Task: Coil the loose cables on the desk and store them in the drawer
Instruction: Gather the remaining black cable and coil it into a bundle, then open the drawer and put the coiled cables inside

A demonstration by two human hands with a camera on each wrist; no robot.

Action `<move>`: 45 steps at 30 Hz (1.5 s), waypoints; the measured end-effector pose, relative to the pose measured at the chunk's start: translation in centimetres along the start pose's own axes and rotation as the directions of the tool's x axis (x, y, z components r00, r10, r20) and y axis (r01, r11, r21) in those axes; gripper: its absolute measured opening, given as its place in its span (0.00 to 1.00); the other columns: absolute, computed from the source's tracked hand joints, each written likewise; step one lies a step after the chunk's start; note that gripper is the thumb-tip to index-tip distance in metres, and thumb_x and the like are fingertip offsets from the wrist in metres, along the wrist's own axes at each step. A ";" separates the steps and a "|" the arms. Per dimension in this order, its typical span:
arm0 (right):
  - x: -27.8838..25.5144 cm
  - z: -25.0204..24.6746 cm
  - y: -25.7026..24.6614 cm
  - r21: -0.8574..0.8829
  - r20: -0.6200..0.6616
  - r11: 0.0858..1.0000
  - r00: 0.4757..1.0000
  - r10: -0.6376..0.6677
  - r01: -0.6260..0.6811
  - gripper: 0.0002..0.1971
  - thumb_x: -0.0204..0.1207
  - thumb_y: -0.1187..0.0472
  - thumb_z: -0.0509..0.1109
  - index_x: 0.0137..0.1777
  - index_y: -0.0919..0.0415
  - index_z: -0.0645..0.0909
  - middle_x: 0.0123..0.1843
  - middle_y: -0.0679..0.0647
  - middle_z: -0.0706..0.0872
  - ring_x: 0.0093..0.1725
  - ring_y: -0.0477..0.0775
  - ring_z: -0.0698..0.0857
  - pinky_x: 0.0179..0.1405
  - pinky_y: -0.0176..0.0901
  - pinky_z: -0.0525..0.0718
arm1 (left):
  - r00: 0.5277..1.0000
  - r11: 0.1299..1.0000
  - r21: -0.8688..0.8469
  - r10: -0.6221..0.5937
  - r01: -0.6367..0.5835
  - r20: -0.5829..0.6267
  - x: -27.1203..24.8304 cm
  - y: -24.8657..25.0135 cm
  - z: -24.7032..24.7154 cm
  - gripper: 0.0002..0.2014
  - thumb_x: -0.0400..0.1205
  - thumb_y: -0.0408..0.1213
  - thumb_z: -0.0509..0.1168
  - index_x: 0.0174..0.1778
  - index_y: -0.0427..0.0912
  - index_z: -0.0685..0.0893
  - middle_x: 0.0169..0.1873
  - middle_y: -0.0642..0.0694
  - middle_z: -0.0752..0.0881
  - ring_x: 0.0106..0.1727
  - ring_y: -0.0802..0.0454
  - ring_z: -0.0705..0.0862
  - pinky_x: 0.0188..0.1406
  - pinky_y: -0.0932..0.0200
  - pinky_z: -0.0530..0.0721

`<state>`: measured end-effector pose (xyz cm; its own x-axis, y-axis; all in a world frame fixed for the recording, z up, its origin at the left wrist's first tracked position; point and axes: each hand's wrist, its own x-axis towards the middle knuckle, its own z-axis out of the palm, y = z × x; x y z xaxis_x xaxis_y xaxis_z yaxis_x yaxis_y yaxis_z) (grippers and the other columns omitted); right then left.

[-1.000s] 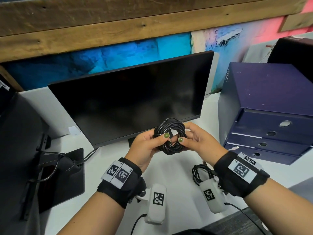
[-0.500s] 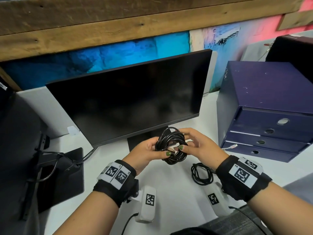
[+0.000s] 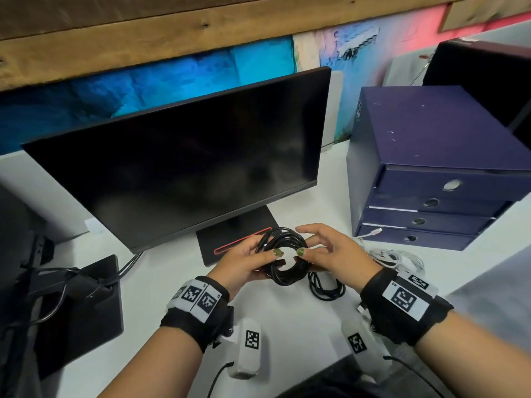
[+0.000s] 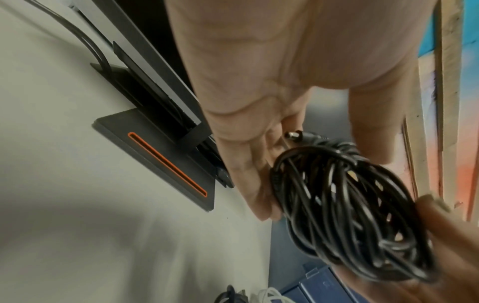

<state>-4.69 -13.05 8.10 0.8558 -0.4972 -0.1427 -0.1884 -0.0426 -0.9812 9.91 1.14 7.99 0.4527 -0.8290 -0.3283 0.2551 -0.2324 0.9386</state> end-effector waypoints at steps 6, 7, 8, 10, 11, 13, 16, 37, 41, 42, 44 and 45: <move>-0.6 -3.3 1.0 -0.043 -0.097 0.999 0.995 -0.003 -0.001 0.15 0.78 0.64 0.70 0.61 0.47 0.81 0.55 0.54 0.88 0.52 0.52 0.88 0.57 0.45 0.85 | 1.000 0.999 0.050 0.003 -0.002 -0.028 2.0 -0.7 2.6 0.15 0.78 0.26 0.69 0.61 0.35 0.81 0.51 0.38 0.89 0.48 0.48 0.89 0.43 0.54 0.88; -0.8 -4.2 1.2 -0.069 -0.132 0.998 0.991 -0.013 0.004 0.14 0.78 0.64 0.70 0.59 0.46 0.82 0.54 0.52 0.88 0.52 0.51 0.87 0.58 0.43 0.84 | 0.999 0.999 0.049 0.010 -0.009 -0.033 2.3 -0.6 3.3 0.14 0.78 0.26 0.69 0.60 0.35 0.82 0.50 0.38 0.89 0.47 0.48 0.89 0.42 0.54 0.88; -1.0 -5.1 1.2 -0.091 -0.173 0.996 0.985 -0.026 0.011 0.14 0.77 0.65 0.70 0.58 0.46 0.82 0.54 0.50 0.87 0.52 0.49 0.86 0.57 0.41 0.83 | 0.999 0.999 0.044 0.019 -0.017 -0.039 2.6 -0.5 3.9 0.13 0.78 0.26 0.69 0.58 0.34 0.82 0.50 0.38 0.89 0.46 0.47 0.89 0.41 0.54 0.88; -1.6 -7.1 1.3 -0.162 -0.285 0.986 0.956 -0.068 0.021 0.14 0.77 0.66 0.69 0.58 0.48 0.83 0.55 0.49 0.86 0.53 0.45 0.85 0.54 0.31 0.80 | 0.998 0.999 0.025 0.033 -0.032 -0.057 3.3 -0.2 5.2 0.12 0.78 0.27 0.70 0.56 0.35 0.82 0.49 0.36 0.88 0.46 0.46 0.89 0.43 0.52 0.89; -1.9 -8.3 1.2 -0.215 -0.357 0.976 0.929 -0.101 0.023 0.14 0.77 0.67 0.69 0.59 0.50 0.83 0.55 0.48 0.85 0.53 0.42 0.84 0.52 0.26 0.79 | 0.997 0.999 0.020 0.043 -0.041 -0.067 3.7 0.0 5.9 0.12 0.78 0.28 0.70 0.56 0.35 0.82 0.49 0.36 0.88 0.47 0.45 0.89 0.46 0.50 0.89; -2.6 -10.9 1.1 -0.310 -0.484 0.950 0.856 -0.179 0.023 0.15 0.78 0.68 0.68 0.60 0.52 0.82 0.56 0.47 0.81 0.54 0.39 0.82 0.48 0.21 0.77 | 0.995 0.998 0.012 0.065 -0.064 -0.075 4.3 0.6 7.3 0.12 0.78 0.28 0.70 0.57 0.36 0.82 0.49 0.38 0.89 0.49 0.44 0.88 0.50 0.48 0.88; -3.4 -14.8 1.3 -0.384 -0.571 0.923 0.776 -0.267 0.036 0.17 0.77 0.72 0.67 0.61 0.52 0.80 0.61 0.48 0.76 0.54 0.44 0.82 0.55 0.29 0.79 | 0.993 0.995 0.004 0.099 -0.099 -0.066 5.2 1.4 9.5 0.12 0.78 0.27 0.69 0.57 0.38 0.84 0.48 0.41 0.90 0.47 0.47 0.88 0.50 0.47 0.88; -4.2 -22.2 0.1 -0.416 -0.329 0.906 0.941 -0.075 -0.074 0.47 0.78 0.65 0.70 0.82 0.34 0.41 0.78 0.46 0.70 0.38 0.52 0.90 0.43 0.40 0.88 | 0.955 0.968 -0.018 0.243 -0.250 -0.171 6.8 4.2 17.7 0.11 0.78 0.28 0.68 0.52 0.46 0.87 0.45 0.47 0.90 0.44 0.54 0.87 0.40 0.57 0.87; -5.4 -21.7 -0.5 -0.455 -0.363 0.882 0.930 -0.056 -0.124 0.37 0.79 0.62 0.68 0.81 0.38 0.53 0.74 0.45 0.75 0.30 0.49 0.89 0.45 0.38 0.86 | 0.926 0.952 0.021 0.303 -0.306 -0.223 6.3 5.4 18.1 0.12 0.77 0.26 0.69 0.50 0.48 0.87 0.45 0.46 0.89 0.45 0.52 0.86 0.51 0.45 0.87; -5.9 -21.5 -0.6 -0.462 -0.375 0.877 0.925 -0.057 -0.133 0.34 0.79 0.62 0.67 0.79 0.39 0.57 0.73 0.45 0.77 0.28 0.48 0.89 0.41 0.32 0.84 | 0.915 0.944 0.035 0.327 -0.328 -0.235 6.1 5.8 18.1 0.12 0.77 0.26 0.69 0.50 0.48 0.86 0.44 0.46 0.89 0.45 0.51 0.86 0.53 0.43 0.86; -6.8 -21.1 -0.8 -0.461 -0.389 0.875 0.920 -0.047 -0.151 0.28 0.80 0.62 0.66 0.75 0.42 0.62 0.70 0.44 0.79 0.26 0.47 0.88 0.34 0.26 0.80 | 0.886 0.919 0.081 0.393 -0.385 -0.248 5.7 7.0 18.0 0.12 0.77 0.26 0.69 0.52 0.47 0.86 0.44 0.47 0.89 0.46 0.50 0.87 0.53 0.44 0.87; -7.3 -21.0 -0.9 -0.450 -0.391 0.879 0.920 -0.037 -0.156 0.25 0.80 0.61 0.66 0.73 0.43 0.65 0.67 0.43 0.80 0.26 0.48 0.88 0.33 0.26 0.80 | 0.867 0.901 0.105 0.434 -0.422 -0.245 5.4 7.7 17.9 0.13 0.77 0.25 0.70 0.53 0.45 0.85 0.43 0.47 0.89 0.46 0.50 0.87 0.51 0.47 0.88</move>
<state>-20.84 -27.57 12.73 0.6055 -0.7946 -0.0437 -0.5158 -0.3500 -0.7819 -1.00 -14.26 15.36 0.7123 -0.6951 0.0969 -0.0506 0.0868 0.9949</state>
